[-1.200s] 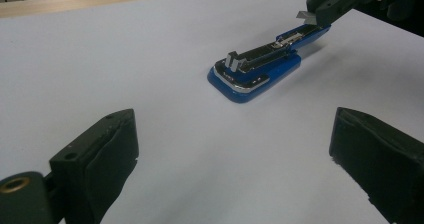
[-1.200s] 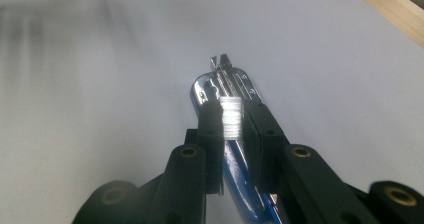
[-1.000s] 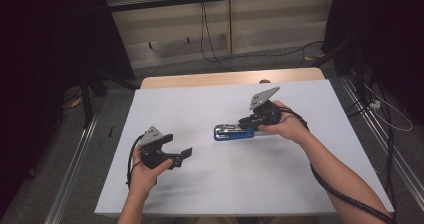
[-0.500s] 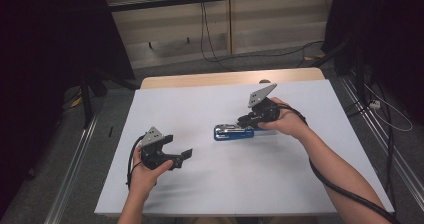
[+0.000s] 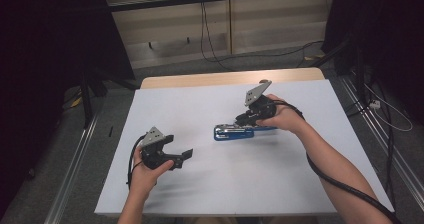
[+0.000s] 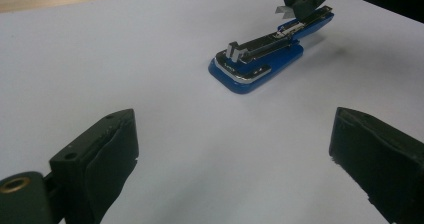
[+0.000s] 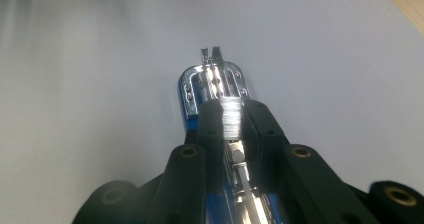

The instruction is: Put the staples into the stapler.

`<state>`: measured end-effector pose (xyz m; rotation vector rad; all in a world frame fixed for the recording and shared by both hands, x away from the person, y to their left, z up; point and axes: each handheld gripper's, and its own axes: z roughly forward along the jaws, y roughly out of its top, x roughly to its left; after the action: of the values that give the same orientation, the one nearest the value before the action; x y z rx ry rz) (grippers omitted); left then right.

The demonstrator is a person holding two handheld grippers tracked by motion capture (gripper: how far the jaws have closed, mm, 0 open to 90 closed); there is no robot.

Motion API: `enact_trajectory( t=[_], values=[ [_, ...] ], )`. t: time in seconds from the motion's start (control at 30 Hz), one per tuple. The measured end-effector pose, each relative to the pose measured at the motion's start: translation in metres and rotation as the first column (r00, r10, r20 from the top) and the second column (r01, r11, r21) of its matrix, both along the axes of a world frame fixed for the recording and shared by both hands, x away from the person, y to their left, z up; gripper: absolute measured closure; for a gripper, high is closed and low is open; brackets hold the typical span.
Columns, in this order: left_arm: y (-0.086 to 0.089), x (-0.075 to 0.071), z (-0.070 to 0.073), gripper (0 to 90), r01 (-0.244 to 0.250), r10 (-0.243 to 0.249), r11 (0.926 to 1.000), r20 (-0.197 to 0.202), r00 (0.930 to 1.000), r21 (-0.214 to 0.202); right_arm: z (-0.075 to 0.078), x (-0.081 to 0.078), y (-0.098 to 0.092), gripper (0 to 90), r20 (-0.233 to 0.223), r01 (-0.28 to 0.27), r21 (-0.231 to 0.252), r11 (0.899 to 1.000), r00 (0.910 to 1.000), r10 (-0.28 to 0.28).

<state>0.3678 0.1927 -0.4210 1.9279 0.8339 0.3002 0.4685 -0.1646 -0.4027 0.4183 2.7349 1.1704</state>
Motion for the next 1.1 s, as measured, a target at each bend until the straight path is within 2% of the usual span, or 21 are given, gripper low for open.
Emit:
enact_trajectory(
  t=[0.1,0.33,0.83,1.1],
  values=[
    [0.0,0.0,0.0,5.7,-0.001,0.001,1.0,-0.001,1.0,-0.001,-0.002,0.002,0.002,79.5,0.01,-0.02,-0.016,1.0,0.9998,0.02],
    [-0.001,0.0,-0.001,5.7,0.005,-0.005,1.0,-0.003,1.0,0.003,-0.004,0.004,0.006,79.5,0.001,-0.043,-0.022,0.999,0.9991,0.043],
    [0.0,0.0,0.0,5.7,0.004,-0.004,1.0,-0.005,1.0,0.007,-0.006,0.015,0.013,79.5,-0.01,-0.066,-0.016,0.998,0.9978,0.066],
    [-0.001,0.0,0.0,5.7,0.005,-0.005,1.0,-0.004,1.0,0.0,-0.006,0.018,0.015,79.5,-0.013,-0.056,-0.009,0.998,0.9984,0.055]
  ],
)
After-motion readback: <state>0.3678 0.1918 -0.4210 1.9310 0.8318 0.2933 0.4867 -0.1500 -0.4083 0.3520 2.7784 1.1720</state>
